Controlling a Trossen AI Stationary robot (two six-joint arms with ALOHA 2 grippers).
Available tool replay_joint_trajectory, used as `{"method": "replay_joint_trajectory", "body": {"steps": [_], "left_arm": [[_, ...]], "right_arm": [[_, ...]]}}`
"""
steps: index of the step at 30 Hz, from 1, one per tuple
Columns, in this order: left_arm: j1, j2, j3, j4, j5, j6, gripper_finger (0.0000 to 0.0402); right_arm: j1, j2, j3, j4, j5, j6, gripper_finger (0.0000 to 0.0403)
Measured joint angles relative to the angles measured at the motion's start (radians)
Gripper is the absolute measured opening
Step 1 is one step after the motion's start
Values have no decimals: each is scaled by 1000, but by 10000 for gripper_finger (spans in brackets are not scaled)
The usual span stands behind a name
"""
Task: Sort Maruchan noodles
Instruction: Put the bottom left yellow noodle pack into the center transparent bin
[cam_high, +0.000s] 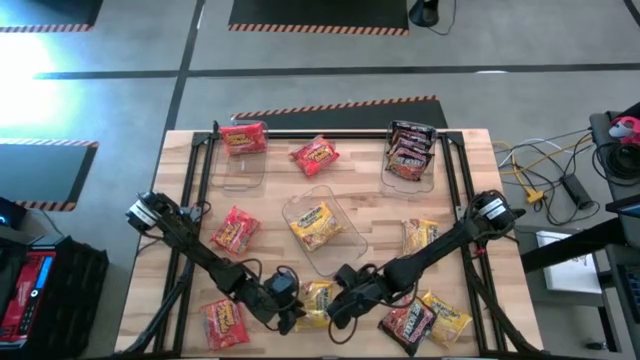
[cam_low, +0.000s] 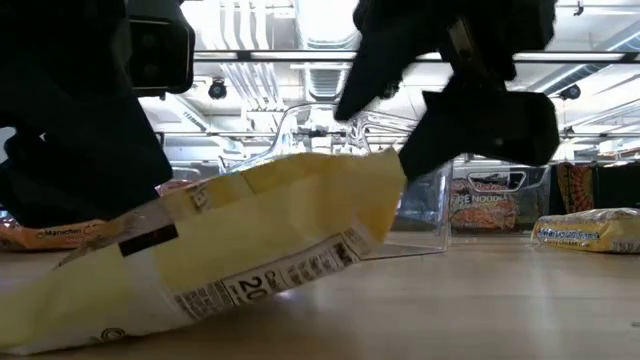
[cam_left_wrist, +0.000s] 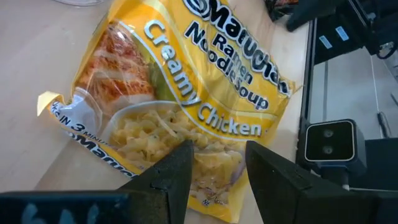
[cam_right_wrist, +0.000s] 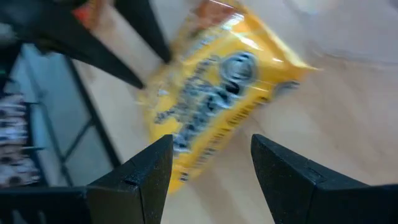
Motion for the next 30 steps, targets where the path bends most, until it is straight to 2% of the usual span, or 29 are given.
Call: {"method": "replay_joint_trajectory", "body": {"steps": [6, 11, 17, 30], "left_arm": [[-5, 0, -6, -5, -1, -4, 135], [-11, 0, -8, -26, -2, -5, 135], [-14, 1, -10, -31, -2, -6, 135], [-13, 2, -20, -26, 4, -9, 135]], "right_arm": [[-3, 8, -2, 112, -2, -1, 206], [-3, 15, -73, 252, -40, 72, 206], [8, 15, -171, 437, 10, 144, 206], [-3, 14, -209, 465, 47, 121, 206]]}}
